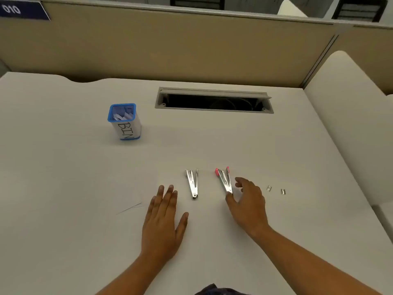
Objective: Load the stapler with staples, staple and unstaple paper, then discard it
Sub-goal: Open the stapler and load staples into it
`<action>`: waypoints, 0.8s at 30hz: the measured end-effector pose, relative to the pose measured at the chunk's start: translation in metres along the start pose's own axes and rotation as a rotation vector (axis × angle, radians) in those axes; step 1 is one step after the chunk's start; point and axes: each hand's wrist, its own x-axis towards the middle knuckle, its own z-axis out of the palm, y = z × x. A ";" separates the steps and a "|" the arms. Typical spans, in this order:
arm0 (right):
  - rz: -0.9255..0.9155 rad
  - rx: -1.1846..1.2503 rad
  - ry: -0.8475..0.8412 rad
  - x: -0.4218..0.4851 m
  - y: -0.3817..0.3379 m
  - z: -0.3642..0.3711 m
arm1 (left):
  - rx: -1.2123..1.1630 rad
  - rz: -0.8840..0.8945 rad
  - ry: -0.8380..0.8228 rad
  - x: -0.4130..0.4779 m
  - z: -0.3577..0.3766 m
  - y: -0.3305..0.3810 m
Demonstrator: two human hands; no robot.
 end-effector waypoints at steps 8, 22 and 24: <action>0.165 -0.171 -0.191 0.041 -0.016 -0.001 | -0.301 0.030 0.044 0.031 -0.015 0.061; -0.041 0.215 -0.027 -0.016 -0.047 -0.040 | -0.818 -0.414 -0.156 0.070 -0.056 0.095; -0.100 0.251 -0.016 -0.035 -0.054 -0.051 | -0.884 -0.378 -0.138 0.065 -0.067 0.102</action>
